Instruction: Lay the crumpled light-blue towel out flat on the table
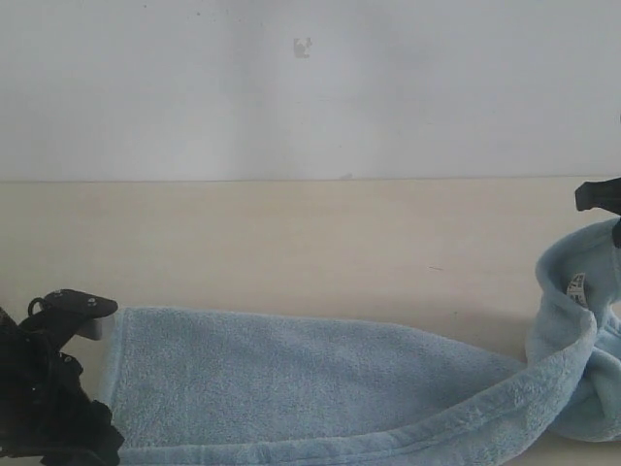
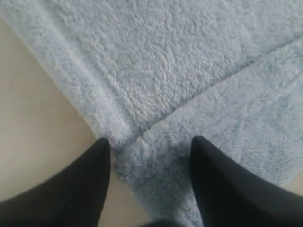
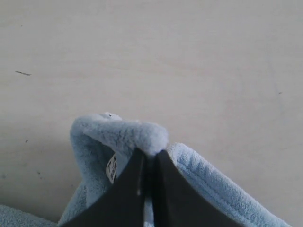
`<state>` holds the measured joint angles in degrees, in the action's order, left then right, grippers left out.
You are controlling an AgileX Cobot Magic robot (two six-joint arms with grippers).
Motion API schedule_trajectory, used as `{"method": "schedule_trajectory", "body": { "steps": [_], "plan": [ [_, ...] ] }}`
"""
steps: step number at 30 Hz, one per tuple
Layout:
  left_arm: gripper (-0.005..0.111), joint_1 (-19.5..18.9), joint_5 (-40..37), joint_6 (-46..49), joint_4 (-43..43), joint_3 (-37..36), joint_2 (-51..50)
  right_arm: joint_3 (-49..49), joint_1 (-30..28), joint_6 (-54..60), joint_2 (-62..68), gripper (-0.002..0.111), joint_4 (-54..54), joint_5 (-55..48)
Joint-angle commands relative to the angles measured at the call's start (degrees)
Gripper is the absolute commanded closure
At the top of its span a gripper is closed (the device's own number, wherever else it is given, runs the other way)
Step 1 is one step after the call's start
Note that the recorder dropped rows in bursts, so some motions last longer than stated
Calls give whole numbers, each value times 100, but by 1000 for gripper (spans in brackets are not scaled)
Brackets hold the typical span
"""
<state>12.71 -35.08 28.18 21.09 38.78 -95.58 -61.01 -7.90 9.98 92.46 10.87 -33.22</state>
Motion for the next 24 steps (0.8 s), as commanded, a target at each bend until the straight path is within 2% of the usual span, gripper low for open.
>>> {"method": "schedule_trajectory", "body": {
  "steps": [1, 4, 11, 19, 24],
  "plan": [
    [58, 45, -68, 85, 89, -25, -102, -12, -17, 13, 3, 108, -19, 25],
    [62, 45, -95, 85, 76, 0, -102, -12, -17, 13, 3, 108, -19, 80],
    [101, 45, -761, 85, -131, 392, -102, -12, -17, 13, 3, 108, -9, 83],
    [103, 45, -851, -33, -296, 494, -53, -12, -17, 13, 3, 108, 34, 73],
    [103, 45, -998, -239, -458, 804, 548, -12, -17, 13, 3, 108, 56, 48]
  ]
}}
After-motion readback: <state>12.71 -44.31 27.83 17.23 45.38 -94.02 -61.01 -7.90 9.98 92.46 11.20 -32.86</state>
